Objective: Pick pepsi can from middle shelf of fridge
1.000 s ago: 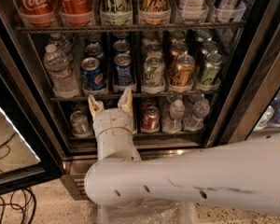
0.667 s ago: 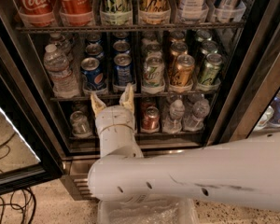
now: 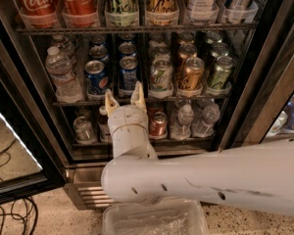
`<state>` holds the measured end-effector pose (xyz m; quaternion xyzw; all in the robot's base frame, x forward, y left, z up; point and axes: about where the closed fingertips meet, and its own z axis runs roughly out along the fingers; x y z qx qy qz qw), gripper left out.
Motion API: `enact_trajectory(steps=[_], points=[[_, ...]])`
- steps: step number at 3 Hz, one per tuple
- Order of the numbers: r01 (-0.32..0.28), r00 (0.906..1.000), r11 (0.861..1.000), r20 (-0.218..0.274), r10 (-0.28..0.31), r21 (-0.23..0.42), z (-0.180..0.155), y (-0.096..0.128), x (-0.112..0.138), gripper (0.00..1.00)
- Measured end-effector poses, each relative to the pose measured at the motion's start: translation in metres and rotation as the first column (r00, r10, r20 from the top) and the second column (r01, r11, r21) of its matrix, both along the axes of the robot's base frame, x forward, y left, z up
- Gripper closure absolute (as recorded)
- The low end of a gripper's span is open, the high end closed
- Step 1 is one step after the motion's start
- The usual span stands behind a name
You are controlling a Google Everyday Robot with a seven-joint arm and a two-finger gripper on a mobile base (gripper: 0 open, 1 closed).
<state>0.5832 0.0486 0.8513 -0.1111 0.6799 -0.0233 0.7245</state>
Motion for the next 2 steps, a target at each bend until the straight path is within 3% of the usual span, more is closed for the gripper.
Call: enact_trajectory(steps=[2], points=[[-0.018,0.9997,1.0,0.014,0.018,0.009,-0.008,-0.006,0.021,0.38]])
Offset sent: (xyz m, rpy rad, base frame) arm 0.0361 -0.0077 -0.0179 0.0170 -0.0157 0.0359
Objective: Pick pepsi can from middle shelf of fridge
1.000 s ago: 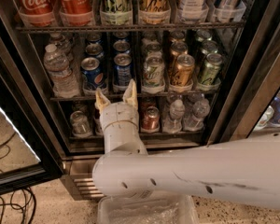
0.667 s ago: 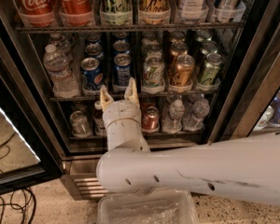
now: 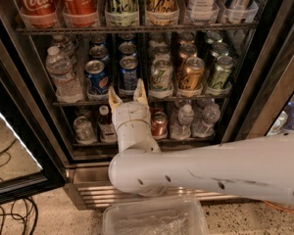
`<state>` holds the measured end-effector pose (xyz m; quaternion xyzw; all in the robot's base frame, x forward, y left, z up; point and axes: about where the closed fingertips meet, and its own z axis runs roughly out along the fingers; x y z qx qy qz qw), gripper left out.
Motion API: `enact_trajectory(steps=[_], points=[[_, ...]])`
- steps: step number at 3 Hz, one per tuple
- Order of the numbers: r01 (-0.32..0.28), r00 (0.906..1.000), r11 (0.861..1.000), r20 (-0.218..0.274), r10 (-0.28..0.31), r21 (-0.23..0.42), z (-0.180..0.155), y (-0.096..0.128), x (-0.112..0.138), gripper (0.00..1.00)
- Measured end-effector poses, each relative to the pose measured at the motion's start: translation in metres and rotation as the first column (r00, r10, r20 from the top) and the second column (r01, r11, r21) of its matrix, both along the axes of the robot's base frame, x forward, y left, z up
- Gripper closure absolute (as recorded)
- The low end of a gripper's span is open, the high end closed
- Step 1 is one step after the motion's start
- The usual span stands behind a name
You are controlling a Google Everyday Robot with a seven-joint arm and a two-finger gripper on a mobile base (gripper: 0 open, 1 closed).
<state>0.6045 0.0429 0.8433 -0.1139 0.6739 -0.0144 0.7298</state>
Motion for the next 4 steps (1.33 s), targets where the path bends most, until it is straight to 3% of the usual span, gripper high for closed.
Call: enact_trajectory(steps=[4], points=[[-0.034,0.9986,0.999,0.039,0.034,-0.013,0.009,-0.011,0.047,0.37]])
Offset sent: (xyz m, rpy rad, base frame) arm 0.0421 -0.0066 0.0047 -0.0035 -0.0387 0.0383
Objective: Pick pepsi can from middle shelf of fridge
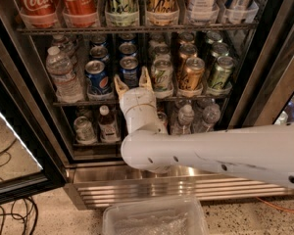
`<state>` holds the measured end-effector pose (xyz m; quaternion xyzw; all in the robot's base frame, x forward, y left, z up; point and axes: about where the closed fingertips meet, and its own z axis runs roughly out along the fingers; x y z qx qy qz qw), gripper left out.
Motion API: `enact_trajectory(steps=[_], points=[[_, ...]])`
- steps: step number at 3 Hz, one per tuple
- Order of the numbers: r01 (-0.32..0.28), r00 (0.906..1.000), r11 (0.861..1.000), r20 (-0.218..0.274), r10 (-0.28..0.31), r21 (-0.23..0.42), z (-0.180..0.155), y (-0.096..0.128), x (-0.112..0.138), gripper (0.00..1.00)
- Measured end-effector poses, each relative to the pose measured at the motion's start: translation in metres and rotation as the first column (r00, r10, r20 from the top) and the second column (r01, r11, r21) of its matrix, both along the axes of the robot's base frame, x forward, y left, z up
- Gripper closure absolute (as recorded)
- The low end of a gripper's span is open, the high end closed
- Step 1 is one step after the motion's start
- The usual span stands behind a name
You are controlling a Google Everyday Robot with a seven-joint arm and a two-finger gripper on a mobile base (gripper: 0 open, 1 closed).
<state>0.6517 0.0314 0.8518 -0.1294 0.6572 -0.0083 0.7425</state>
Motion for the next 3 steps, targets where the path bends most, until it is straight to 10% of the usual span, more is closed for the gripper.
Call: enact_trajectory(steps=[2,3], points=[[-0.018,0.9995,1.0,0.024,0.018,0.007,0.004,0.005,0.024,0.36],[-0.022,0.9995,1.0,0.021,0.021,0.019,0.006,0.018,0.025,0.55]])
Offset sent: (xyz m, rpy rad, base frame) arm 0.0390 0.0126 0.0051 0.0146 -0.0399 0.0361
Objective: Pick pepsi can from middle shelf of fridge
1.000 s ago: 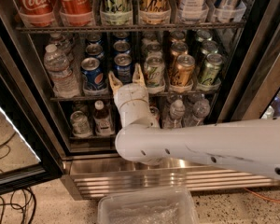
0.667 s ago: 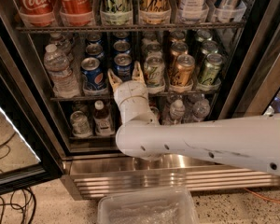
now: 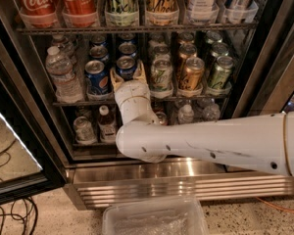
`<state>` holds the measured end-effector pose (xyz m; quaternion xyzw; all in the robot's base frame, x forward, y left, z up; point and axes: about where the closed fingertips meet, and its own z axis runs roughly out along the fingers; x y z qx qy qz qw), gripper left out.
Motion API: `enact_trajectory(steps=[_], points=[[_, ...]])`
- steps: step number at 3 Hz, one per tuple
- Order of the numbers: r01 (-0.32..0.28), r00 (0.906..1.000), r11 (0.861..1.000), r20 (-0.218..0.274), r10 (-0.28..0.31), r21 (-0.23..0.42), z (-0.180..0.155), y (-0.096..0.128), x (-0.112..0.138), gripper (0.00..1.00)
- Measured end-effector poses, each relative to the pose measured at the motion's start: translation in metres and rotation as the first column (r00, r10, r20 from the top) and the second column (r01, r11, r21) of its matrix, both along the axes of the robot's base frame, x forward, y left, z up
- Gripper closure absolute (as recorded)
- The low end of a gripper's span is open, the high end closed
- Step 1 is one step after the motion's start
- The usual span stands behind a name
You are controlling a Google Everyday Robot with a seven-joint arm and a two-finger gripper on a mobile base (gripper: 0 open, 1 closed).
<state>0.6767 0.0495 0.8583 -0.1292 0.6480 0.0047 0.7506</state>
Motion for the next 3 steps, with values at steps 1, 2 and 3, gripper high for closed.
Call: enact_trajectory(steps=[1,2,3], points=[[0.0,1.0,1.0,0.0,0.0,0.0,0.0,0.0,0.0,0.78],[0.0,1.0,1.0,0.0,0.0,0.0,0.0,0.0,0.0,0.99],[-0.011,0.9994,1.0,0.031,0.011,0.009,0.017,-0.009,-0.007,1.0]])
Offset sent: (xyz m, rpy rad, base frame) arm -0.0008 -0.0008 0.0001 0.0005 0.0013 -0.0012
